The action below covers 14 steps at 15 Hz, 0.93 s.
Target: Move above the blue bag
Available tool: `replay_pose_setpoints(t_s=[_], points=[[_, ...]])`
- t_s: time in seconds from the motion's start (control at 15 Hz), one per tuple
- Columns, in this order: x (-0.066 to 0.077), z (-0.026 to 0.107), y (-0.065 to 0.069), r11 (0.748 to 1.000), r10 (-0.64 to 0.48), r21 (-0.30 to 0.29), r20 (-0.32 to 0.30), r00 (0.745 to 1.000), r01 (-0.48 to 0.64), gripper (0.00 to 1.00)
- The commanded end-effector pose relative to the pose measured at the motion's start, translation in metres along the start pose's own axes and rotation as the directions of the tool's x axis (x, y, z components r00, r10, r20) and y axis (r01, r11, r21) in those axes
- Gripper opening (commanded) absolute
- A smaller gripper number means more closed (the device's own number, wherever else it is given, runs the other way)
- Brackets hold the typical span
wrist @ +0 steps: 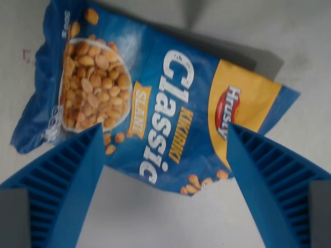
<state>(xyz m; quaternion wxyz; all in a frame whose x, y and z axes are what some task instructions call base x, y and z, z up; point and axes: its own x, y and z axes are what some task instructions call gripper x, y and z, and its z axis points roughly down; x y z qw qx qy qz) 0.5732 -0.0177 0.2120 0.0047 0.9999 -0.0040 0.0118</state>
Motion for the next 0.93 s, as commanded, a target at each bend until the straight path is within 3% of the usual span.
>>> replay_pose_setpoints(t_s=[0.07,0.93], points=[[0.01,0.003,0.004,0.999,-0.035,0.016,0.005,0.999,0.035,1.0],[0.02,0.013,0.005,0.999,-0.033,0.018,0.018,0.999,0.032,1.0]])
